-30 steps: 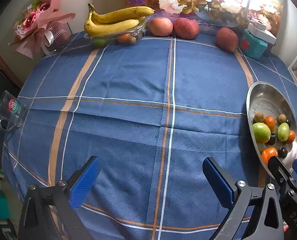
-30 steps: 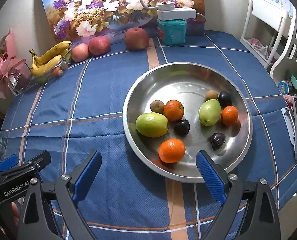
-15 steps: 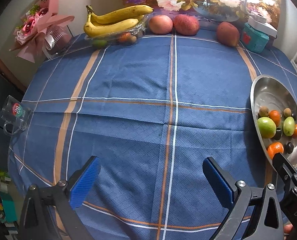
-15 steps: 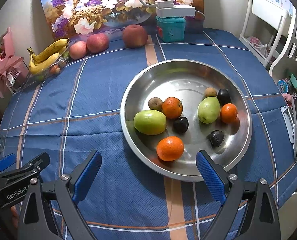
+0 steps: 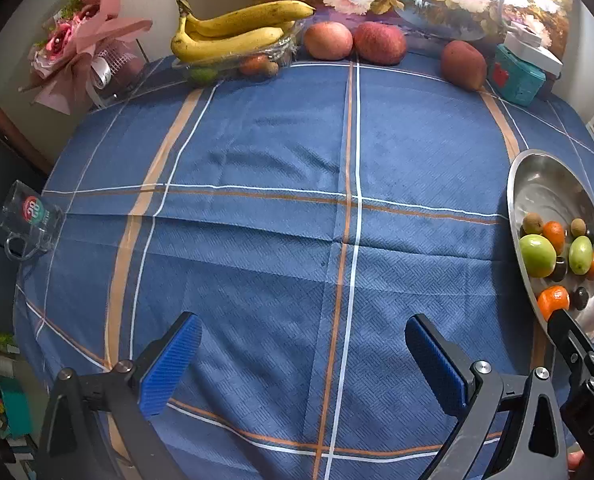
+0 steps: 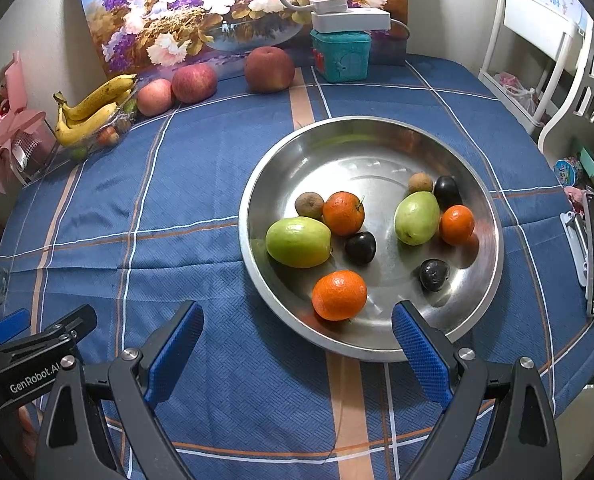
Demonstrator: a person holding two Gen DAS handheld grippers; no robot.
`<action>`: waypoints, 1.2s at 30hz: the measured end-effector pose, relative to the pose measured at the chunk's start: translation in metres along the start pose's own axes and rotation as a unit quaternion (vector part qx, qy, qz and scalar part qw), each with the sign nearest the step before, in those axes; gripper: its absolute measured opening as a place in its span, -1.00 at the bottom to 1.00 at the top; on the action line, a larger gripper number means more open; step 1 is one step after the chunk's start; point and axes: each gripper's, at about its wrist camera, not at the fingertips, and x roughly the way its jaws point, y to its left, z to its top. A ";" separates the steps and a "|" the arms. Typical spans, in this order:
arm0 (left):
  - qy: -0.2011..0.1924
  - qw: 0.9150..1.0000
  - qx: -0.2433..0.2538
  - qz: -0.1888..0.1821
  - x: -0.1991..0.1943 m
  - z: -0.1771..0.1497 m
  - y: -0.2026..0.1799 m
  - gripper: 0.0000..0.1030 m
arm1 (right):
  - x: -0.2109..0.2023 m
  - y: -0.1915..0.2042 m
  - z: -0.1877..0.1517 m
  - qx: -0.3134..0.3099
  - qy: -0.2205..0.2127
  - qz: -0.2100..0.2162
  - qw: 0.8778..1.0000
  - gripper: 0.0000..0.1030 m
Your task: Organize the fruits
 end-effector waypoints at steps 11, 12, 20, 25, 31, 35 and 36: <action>0.016 1.000 -0.004 0.007 0.006 -0.002 0.001 1.00 | 0.002 0.000 0.000 0.002 0.006 -0.001 1.000 0.85; 0.017 1.000 -0.005 0.007 0.006 -0.002 0.001 1.00 | 0.002 0.000 0.000 0.002 0.006 -0.001 1.000 0.85; 0.021 1.000 -0.008 0.006 0.009 -0.002 0.003 1.00 | 0.004 0.000 -0.001 0.003 0.010 -0.003 1.000 0.85; 0.021 1.000 -0.012 0.005 0.010 -0.003 0.005 1.00 | 0.004 -0.001 -0.001 0.002 0.011 -0.003 1.000 0.85; 0.017 1.000 -0.007 0.002 0.008 -0.004 0.004 1.00 | 0.006 -0.001 -0.002 0.001 0.013 -0.002 1.000 0.85; 0.017 1.000 -0.009 0.003 0.008 -0.003 0.005 1.00 | 0.006 -0.002 -0.002 0.003 0.014 -0.002 1.000 0.85; 0.019 1.000 -0.010 0.002 0.008 -0.003 0.005 1.00 | 0.006 -0.002 -0.002 0.004 0.014 -0.003 1.000 0.85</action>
